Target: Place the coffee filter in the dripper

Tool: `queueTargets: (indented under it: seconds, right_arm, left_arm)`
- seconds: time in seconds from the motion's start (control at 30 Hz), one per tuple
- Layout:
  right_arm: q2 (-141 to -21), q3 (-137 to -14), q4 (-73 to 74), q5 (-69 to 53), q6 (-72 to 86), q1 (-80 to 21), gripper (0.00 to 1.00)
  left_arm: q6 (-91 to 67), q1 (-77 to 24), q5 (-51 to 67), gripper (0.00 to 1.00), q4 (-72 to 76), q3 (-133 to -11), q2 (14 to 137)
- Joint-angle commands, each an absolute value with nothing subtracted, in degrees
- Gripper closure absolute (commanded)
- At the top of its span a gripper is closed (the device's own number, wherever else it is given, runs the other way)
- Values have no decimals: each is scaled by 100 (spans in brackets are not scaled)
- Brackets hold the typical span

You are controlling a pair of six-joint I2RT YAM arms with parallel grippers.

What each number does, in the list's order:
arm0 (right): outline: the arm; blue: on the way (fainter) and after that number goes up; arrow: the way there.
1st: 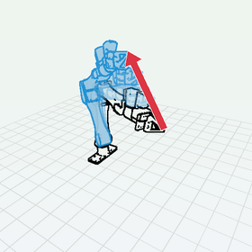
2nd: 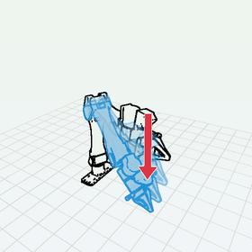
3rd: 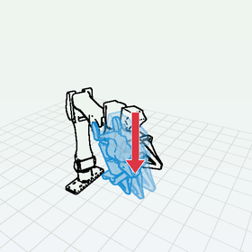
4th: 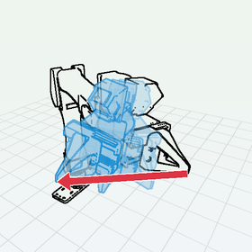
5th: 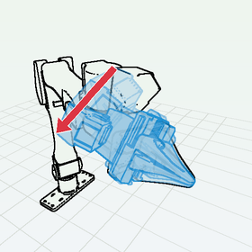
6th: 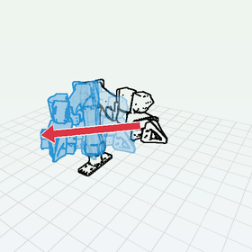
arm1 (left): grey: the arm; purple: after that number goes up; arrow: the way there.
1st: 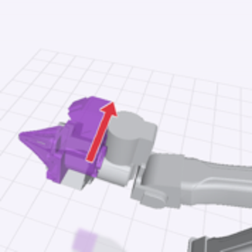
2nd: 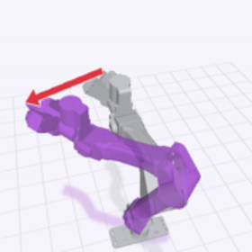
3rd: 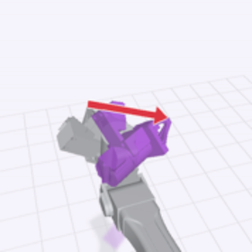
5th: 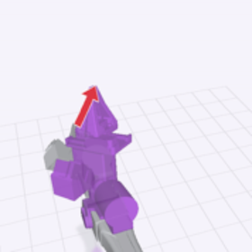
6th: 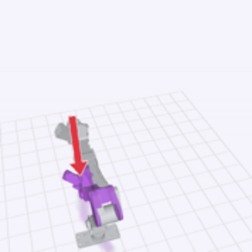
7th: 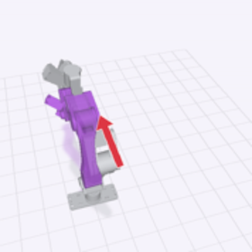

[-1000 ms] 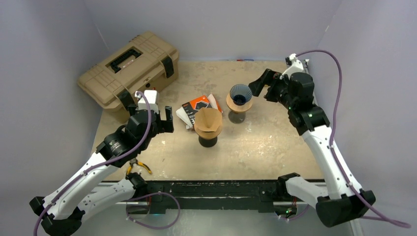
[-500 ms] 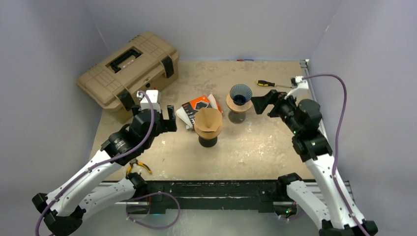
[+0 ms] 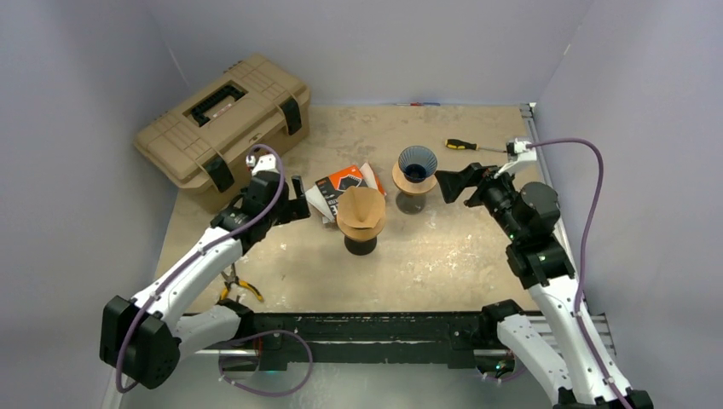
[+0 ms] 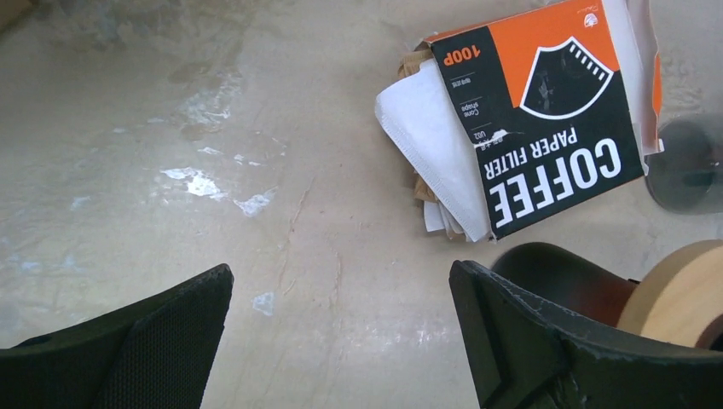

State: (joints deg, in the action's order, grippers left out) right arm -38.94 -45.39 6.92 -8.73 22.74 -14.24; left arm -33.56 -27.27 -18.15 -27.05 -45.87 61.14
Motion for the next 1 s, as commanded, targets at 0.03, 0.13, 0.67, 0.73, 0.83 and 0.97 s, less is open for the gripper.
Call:
queueTargets:
  seconds: [0.03, 0.13, 0.67, 0.73, 0.83, 0.97]
  right_arm:
    - [-4072, -4445, 803, -1079, 2119, -1441, 1]
    - [-4093, -4413, 735, -1122, 2087, -1441, 1]
    - [-4242, -4491, 859, -1272, 1967, -1441, 1]
    - [-4259, -4503, 835, -1279, 1973, -1441, 1]
    - [-4288, -4497, 803, -1305, 1985, -1441, 1]
    - [-4364, -4525, 867, -1322, 1986, -1436, 1]
  left_arm:
    - [-3645, -2092, -96, 1, -1420, -4235, 6546]
    - [-3803, -1779, 623, 1, -815, -4053, 7041]
    - [-4924, -1195, 1989, 30, 2458, -3412, 8767]
    - [-4961, -1196, 2001, 35, 2582, -3446, 8905]
    - [-4979, -1195, 1983, 42, 2713, -3500, 9082]
    - [-4978, -1196, 1911, 53, 2740, -3518, 9096]
